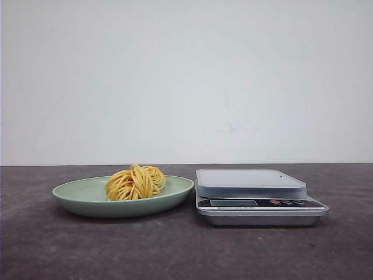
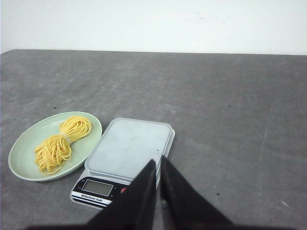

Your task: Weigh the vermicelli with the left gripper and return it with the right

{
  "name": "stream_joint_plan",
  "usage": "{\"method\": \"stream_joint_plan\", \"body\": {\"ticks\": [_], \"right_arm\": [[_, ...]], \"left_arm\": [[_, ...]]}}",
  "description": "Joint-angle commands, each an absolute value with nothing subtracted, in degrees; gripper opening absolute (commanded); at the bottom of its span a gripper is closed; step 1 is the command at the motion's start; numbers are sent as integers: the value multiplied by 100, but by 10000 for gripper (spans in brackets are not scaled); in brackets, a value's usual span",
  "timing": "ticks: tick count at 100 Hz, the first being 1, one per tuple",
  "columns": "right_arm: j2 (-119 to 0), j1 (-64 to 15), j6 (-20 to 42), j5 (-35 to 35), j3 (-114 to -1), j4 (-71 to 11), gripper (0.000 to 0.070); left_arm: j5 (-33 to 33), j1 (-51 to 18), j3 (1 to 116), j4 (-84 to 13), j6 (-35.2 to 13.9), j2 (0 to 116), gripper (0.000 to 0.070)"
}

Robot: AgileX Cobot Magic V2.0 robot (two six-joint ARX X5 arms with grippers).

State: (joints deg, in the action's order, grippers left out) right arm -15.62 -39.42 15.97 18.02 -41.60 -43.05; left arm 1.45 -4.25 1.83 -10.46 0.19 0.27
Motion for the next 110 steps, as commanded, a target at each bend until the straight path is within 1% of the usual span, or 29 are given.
{"method": "stream_joint_plan", "body": {"ticks": [1, 58, 66, 76, 86, 96, 105, 110], "right_arm": [[-1557, -3990, 1673, 1806, -4211, -4244, 6], [-1557, -3990, 1671, 1806, -4211, -4244, 6], [-1542, -3931, 1446, 1817, -4211, -4239, 6], [-1396, -3450, 1243, 1752, -4204, -4233, 6], [-1155, -2707, 1199, 1614, -4053, -4086, 6], [-829, -1865, 829, 1304, -3597, -3437, 6], [-539, -1135, 368, 707, -3024, -2646, 6], [-388, -814, 222, 403, -2696, -2235, 6]], "left_arm": [[152, -414, 80, -1074, -27, 19, 12], [152, -414, 80, -1074, -27, 19, 12], [152, -414, 80, -1074, -25, 19, 12], [152, -414, 80, -1074, -27, 19, 12], [152, -414, 80, -1072, -25, 19, 12], [152, -414, 80, -1074, -27, 19, 12], [150, -414, 80, -1074, -27, 19, 12], [152, -414, 80, -1074, -27, 19, 12]]}}
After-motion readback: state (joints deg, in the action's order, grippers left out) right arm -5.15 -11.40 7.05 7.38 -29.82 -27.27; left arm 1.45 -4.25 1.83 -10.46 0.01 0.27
